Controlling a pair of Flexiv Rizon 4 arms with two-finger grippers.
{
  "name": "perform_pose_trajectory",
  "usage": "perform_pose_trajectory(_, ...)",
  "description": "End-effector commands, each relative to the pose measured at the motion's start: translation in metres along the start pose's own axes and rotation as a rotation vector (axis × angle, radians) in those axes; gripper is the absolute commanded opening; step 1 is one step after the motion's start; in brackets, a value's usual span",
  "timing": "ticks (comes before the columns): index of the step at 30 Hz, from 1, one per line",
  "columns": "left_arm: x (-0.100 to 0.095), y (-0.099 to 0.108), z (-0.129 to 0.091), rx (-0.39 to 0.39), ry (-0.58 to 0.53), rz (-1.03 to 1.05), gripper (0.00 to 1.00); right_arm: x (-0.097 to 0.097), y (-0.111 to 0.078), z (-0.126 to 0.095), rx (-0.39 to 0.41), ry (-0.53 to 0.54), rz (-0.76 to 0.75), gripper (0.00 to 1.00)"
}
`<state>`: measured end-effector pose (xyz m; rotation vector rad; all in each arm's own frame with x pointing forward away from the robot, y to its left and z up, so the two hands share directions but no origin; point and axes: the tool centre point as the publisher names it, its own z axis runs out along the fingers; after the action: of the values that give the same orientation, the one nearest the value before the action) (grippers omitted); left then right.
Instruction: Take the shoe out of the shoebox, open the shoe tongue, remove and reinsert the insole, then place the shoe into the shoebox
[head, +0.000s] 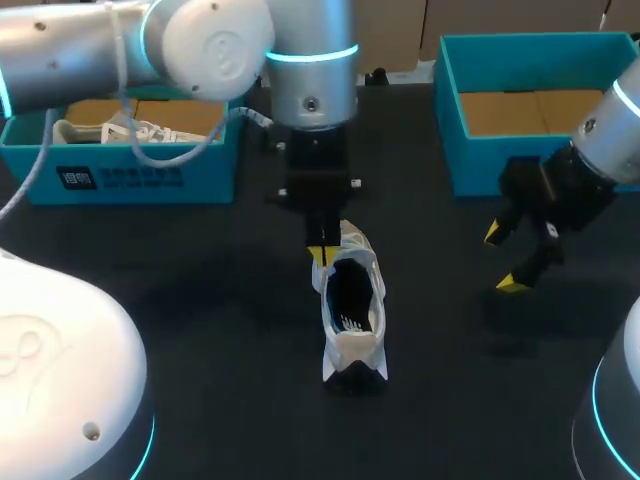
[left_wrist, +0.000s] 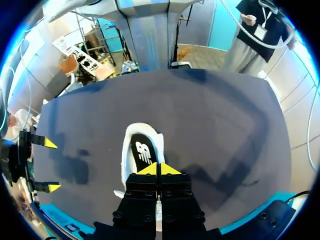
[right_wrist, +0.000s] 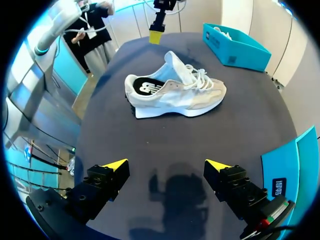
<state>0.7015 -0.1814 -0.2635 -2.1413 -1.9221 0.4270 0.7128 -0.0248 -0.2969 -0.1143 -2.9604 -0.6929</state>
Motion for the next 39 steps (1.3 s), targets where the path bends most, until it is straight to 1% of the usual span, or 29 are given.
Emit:
perform_pose_trajectory(1,-0.019,-0.006,0.021,0.003,0.103,0.042,0.0,0.001,0.0,0.0,0.002,-0.001,0.0,1.0)
perform_pose_trajectory(4,-0.025,-0.005,0.03,0.017,0.117,0.059,0.0,0.001,0.0,0.0,0.002,-0.001,0.0,1.0)
perform_pose_trajectory(5,-0.029,-0.004,0.039,0.034,0.152,0.083,0.0,0.001,0.0,0.0,0.002,-0.001,0.0,1.0)
perform_pose_trajectory(17,-0.029,-0.004,0.04,0.033,0.158,0.089,0.0,0.001,0.0,0.0,0.002,-0.001,0.0,1.0)
perform_pose_trajectory(18,-0.027,-0.003,0.052,0.01,0.187,0.104,0.0,0.001,0.0,0.0,0.002,-0.001,0.0,1.0)
perform_pose_trajectory(23,-0.019,0.008,0.066,0.045,0.17,0.113,0.0,0.001,0.0,0.0,0.002,-0.001,0.0,1.0)
perform_pose_trajectory(29,-0.014,0.013,0.089,0.055,0.171,0.129,0.0,0.001,0.0,0.0,0.002,-0.001,0.0,1.0)
perform_pose_trajectory(39,-0.011,0.013,0.111,0.027,0.188,0.16,0.0,0.001,0.0,0.0,0.002,-0.001,0.0,1.0)
